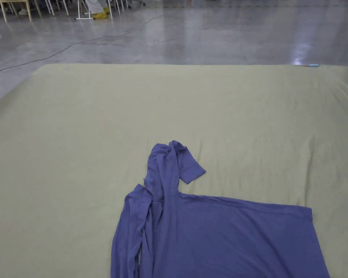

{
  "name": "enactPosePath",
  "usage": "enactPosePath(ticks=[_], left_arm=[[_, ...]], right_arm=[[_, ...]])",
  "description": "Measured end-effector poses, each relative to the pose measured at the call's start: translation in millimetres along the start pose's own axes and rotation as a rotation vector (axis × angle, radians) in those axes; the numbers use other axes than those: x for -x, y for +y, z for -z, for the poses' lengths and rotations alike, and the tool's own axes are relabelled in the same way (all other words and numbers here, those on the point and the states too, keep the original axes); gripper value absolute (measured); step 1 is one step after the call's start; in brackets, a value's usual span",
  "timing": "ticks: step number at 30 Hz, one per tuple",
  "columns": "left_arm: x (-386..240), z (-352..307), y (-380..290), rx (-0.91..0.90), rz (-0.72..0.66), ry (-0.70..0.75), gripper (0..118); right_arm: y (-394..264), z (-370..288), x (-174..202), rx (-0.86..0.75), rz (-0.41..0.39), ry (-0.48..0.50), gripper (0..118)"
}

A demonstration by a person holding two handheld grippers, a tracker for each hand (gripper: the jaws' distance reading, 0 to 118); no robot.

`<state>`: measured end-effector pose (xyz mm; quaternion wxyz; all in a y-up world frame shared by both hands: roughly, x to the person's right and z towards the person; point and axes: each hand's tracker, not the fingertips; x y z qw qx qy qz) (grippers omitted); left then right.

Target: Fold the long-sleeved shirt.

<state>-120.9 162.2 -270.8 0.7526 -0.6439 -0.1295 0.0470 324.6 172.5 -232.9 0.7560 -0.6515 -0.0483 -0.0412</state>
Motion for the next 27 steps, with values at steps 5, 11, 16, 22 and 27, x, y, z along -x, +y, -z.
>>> enactPosePath(ticks=[5, 11, 16, 22, 27], left_arm=[[10.1, -41.3, 15.2, -0.211, -0.049, -0.056, 118], [-10.0, -64.7, -0.5, -0.198, -0.051, -0.093, 118], [-27.4, -50.9, 6.9, -0.194, -0.012, -0.040, 0], [-40.6, -37.3, 79.0, -0.203, -0.005, -0.122, 0], [-64.1, -3.1, 209.7, -0.356, 0.042, 0.020, 118]], right_arm=[[0.6, -55.9, -17.4, -0.122, 0.094, 0.104, 118], [4.1, -120.3, 12.3, -0.297, 0.096, 0.079, 118], [15.2, -69.3, 41.3, -0.239, 0.077, 0.185, 2], [25.0, -44.6, 64.4, -0.218, -0.012, 0.294, 2], [35.3, -46.4, 72.5, -0.240, -0.036, 0.294, 2]])
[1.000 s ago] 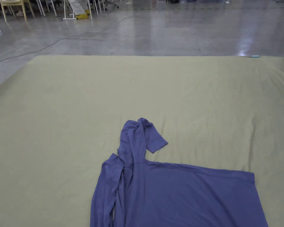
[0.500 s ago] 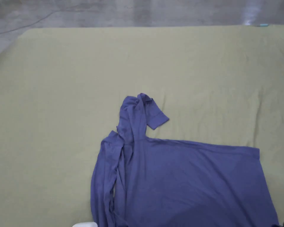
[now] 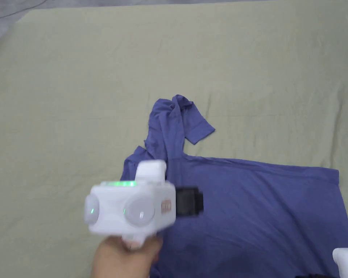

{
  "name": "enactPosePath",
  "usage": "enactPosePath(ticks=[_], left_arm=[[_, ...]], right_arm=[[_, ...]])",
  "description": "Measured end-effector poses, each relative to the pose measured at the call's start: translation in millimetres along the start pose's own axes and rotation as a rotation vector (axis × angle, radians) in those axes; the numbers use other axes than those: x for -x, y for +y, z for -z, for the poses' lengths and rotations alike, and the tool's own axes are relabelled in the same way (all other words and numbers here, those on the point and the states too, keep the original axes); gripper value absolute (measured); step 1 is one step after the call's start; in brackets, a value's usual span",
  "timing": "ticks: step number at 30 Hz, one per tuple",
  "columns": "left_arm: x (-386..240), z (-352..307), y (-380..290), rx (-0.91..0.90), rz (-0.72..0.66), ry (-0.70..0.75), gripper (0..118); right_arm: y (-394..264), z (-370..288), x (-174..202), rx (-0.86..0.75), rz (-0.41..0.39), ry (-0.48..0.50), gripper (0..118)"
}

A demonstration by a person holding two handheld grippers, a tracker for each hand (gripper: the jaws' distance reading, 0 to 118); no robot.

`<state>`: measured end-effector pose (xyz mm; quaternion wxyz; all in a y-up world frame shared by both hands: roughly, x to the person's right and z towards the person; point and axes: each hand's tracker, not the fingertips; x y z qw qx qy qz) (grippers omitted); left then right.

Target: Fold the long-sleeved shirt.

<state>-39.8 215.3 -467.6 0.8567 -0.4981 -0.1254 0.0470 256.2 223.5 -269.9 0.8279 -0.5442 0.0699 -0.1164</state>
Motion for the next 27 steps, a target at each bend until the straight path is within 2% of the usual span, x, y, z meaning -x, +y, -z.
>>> enactPosePath(ticks=[1, 6, 10, 11, 13, 14, 15, 16, 17, 18, 21, 25, 26, 27], left_arm=[[-0.7, 14.4, 19.6, -0.057, -0.059, -0.021, 118], [17.5, 82.4, 100.3, 0.004, -0.075, 0.107, 117], [38.3, 104.7, 137.7, 0.025, 0.006, 0.298, 117], [41.0, 110.6, 142.0, 0.029, 0.040, 0.324, 117], [41.6, 129.7, 138.8, 0.150, 0.121, 0.324, 114], [42.8, 140.1, 136.4, 0.216, 0.153, 0.296, 104], [42.4, 145.5, 131.8, 0.266, 0.142, 0.233, 70], [43.0, 144.7, 132.6, 0.217, 0.114, 0.178, 47], [39.4, 135.9, 135.1, 0.169, 0.111, 0.172, 19], [35.9, 130.7, 137.4, 0.140, 0.139, 0.155, 1], [24.8, 114.3, 142.9, 0.069, 0.197, 0.158, 1], [10.1, 68.2, 136.1, 0.000, 0.209, 0.120, 1], [13.6, 61.9, 144.2, -0.018, 0.203, 0.102, 1], [15.1, 54.0, 144.4, -0.028, 0.186, 0.083, 1]], right_arm=[[2.0, 0.3, 1.5, 0.003, 0.001, -0.002, 2], [8.3, 2.9, -5.0, 0.013, 0.021, 0.002, 2], [18.8, 1.2, -12.7, 0.003, 0.023, -0.021, 2], [21.5, 1.3, -14.2, 0.002, 0.024, -0.026, 2], [28.3, 2.8, -18.4, 0.007, 0.026, -0.029, 2], [33.2, 4.7, -20.3, 0.011, 0.027, -0.028, 2], [38.5, 6.7, -21.4, 0.011, 0.028, -0.032, 2], [44.2, 8.2, -22.1, 0.003, 0.023, -0.043, 2], [50.3, 9.1, -23.5, -0.008, 0.012, -0.053, 2], [58.0, 10.4, -24.6, -0.017, -0.002, -0.065, 2], [84.2, 16.3, -36.6, -0.027, -0.011, -0.062, 2], [137.2, 30.4, -78.8, -0.056, 0.046, -0.049, 3], [153.0, 37.3, -94.3, -0.065, 0.085, -0.042, 18], [167.8, 45.5, -111.8, -0.069, 0.137, -0.021, 79]])
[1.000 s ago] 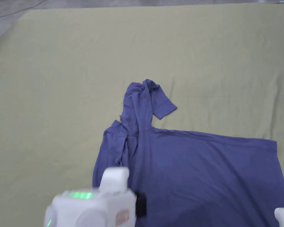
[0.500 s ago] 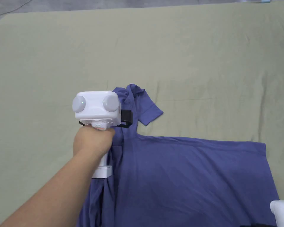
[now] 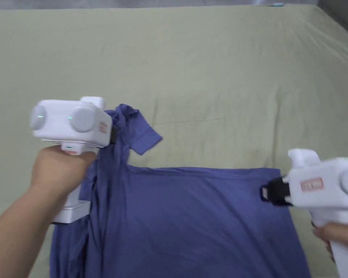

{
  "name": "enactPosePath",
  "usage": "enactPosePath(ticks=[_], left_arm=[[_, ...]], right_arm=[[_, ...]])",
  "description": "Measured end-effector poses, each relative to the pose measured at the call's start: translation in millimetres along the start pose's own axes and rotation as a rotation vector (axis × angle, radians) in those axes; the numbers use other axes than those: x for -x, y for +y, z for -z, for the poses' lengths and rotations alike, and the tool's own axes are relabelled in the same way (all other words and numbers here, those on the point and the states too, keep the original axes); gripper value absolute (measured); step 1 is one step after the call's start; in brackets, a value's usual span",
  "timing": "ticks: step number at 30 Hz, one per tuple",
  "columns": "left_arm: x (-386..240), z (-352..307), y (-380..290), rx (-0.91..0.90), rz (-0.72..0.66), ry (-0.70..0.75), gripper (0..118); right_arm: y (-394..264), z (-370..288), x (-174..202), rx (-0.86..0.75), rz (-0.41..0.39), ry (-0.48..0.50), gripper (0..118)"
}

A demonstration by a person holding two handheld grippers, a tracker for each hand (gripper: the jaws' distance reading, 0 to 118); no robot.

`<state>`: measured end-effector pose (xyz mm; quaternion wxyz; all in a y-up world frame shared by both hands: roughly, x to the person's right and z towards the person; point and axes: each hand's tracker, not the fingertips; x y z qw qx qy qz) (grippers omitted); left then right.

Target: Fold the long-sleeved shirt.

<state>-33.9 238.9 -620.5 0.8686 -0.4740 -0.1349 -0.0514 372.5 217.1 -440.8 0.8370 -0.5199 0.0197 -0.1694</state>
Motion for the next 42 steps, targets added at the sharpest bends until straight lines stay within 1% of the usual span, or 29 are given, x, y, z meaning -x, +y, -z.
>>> enactPosePath(ticks=[1, 2, 3, 4, 5, 6, 8, 10, 11, 12, 13, 14, 15, 16, 17, 18, 19, 20, 21, 22, 23, 24, 26, 29, 32, 36, 39, 40, 42], left_arm=[[1.5, -6.4, -0.3, -0.008, -0.017, -0.015, 1], [2.2, -10.1, -0.8, -0.003, -0.025, -0.036, 1], [6.1, -7.3, 3.5, -0.003, -0.023, -0.055, 1], [7.6, -7.8, 3.9, -0.007, -0.024, -0.055, 1], [8.4, -9.9, 3.4, -0.011, -0.026, -0.054, 1], [9.8, -12.7, 3.0, -0.013, -0.031, -0.056, 0], [14.4, -13.6, 3.6, -0.027, -0.048, -0.068, 0], [20.1, -21.4, 1.9, -0.047, -0.092, -0.100, 0], [22.5, -26.8, -0.9, -0.065, -0.108, -0.113, 0], [26.3, -33.5, -4.1, -0.090, -0.134, -0.129, 0], [30.6, -39.9, -7.6, -0.113, -0.170, -0.154, 0], [34.7, -45.7, -11.1, -0.130, -0.199, -0.167, 0], [40.4, -51.1, -15.0, -0.147, -0.230, -0.180, 0], [43.8, -56.4, -17.6, -0.160, -0.249, -0.179, 0], [46.2, -62.6, -19.7, -0.169, -0.247, -0.169, 0], [48.4, -68.2, -20.9, -0.174, -0.246, -0.164, 0], [51.2, -73.6, -21.8, -0.181, -0.251, -0.167, 0], [53.8, -78.2, -20.9, -0.184, -0.259, -0.176, 0], [56.6, -83.8, -19.1, -0.183, -0.265, -0.185, 0], [58.4, -90.0, -17.2, -0.188, -0.267, -0.184, 0], [61.1, -98.3, -15.4, -0.197, -0.263, -0.180, 0], [63.6, -106.8, -11.2, -0.205, -0.252, -0.175, 0], [70.1, -125.0, -0.9, -0.219, -0.246, -0.174, 0], [78.3, -158.9, 21.5, -0.255, -0.233, -0.189, 0], [84.3, -199.6, 55.6, -0.323, -0.180, -0.175, 0], [93.9, -257.6, 110.2, -0.417, -0.154, -0.178, 0], [93.9, -294.2, 153.7, -0.482, -0.073, -0.117, 0], [94.9, -306.4, 169.8, -0.503, -0.065, -0.096, 0], [98.7, -327.8, 199.9, -0.534, -0.076, -0.111, 0]], right_arm=[[14.9, 10.0, -13.6, 0.013, 0.050, -0.008, 79], [29.4, 22.6, -25.7, 0.051, 0.097, -0.020, 96], [40.1, 39.6, -36.6, 0.109, 0.127, -0.052, 118], [39.3, 49.9, -44.5, 0.055, 0.167, -0.091, 117], [43.2, 64.4, -48.2, 0.093, 0.192, -0.129, 114], [51.2, 61.9, -47.2, 0.143, 0.190, -0.153, 115], [48.7, 76.7, -45.9, 0.238, 0.194, -0.196, 116], [54.5, 82.3, -33.0, 0.227, 0.123, -0.238, 116], [55.8, 82.6, -21.9, 0.230, 0.078, -0.287, 116], [54.2, 82.6, -11.3, 0.222, 0.016, -0.316, 114], [51.7, 82.2, -0.8, 0.208, -0.060, -0.332, 108], [58.3, 90.4, -3.6, 0.185, -0.117, -0.331, 96], [58.3, 89.4, 4.5, 0.171, -0.153, -0.301, 77], [57.3, 87.7, 12.2, 0.170, -0.187, -0.301, 57], [55.6, 86.7, 21.5, 0.171, -0.238, -0.302, 36], [50.4, 77.2, 32.8, 0.153, -0.294, -0.297, 7], [47.0, 71.6, 38.7, 0.125, -0.297, -0.295, 7], [45.3, 66.6, 42.5, 0.112, -0.312, -0.338, 7], [44.2, 58.5, 45.1, 0.093, -0.327, -0.328, 7], [46.9, 48.3, 42.7, 0.070, -0.298, -0.268, 7], [49.8, 32.5, 42.4, 0.041, -0.251, -0.235, 7], [52.4, 15.3, 44.6, 0.016, -0.240, -0.233, 7], [61.2, -26.3, 54.3, -0.063, -0.319, -0.251, 7], [81.4, -92.3, 69.9, -0.156, -0.375, -0.243, 7], [101.5, -158.6, 96.2, -0.267, -0.461, -0.286, 7], [145.7, -231.4, 125.3, -0.380, -0.519, -0.302, 7], [180.4, -269.3, 152.0, -0.457, -0.591, -0.397, 7], [193.9, -280.4, 161.3, -0.479, -0.601, -0.418, 7], [221.2, -297.0, 176.0, -0.504, -0.612, -0.441, 7]])
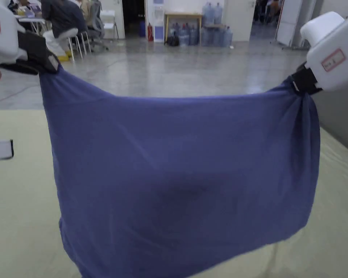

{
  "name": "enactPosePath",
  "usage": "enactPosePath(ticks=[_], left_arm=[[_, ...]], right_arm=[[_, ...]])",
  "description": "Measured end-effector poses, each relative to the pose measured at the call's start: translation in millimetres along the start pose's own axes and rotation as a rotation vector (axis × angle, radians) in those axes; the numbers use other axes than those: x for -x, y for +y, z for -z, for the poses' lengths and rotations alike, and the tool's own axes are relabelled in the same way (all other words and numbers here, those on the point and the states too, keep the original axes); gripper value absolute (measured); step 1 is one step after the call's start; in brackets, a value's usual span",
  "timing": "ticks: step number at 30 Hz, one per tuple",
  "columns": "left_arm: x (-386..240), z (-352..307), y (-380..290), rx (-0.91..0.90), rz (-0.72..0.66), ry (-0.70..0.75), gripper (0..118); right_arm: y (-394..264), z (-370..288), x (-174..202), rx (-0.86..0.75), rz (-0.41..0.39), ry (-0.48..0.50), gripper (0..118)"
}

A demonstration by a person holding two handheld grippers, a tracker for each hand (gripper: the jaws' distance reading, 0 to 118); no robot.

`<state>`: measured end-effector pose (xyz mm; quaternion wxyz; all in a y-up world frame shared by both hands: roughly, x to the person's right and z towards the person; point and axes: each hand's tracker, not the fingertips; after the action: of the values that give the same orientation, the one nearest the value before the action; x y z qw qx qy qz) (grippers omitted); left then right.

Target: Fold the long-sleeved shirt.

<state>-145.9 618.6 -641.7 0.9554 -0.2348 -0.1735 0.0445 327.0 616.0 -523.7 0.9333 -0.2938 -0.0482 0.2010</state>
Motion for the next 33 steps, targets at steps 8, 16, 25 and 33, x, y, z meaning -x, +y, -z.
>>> enactPosePath(ticks=[8, 16, 25, 33], left_arm=[[-15.7, -2.0, 139.3, -0.134, 0.087, 0.163, 0], [-25.8, -18.5, 253.6, -0.246, 0.027, 0.219, 0], [-45.9, -48.5, 326.3, -0.370, -0.003, 0.210, 0], [-64.4, -30.1, 319.9, -0.387, 0.081, 0.201, 0]], right_arm=[[130.5, 6.4, -30.9, -0.075, -0.048, -0.168, 7], [237.1, -7.2, -66.2, -0.167, 0.018, -0.267, 7], [314.3, -34.5, -114.7, -0.320, 0.103, -0.344, 7], [312.7, -31.8, -133.3, -0.357, 0.113, -0.378, 7]])
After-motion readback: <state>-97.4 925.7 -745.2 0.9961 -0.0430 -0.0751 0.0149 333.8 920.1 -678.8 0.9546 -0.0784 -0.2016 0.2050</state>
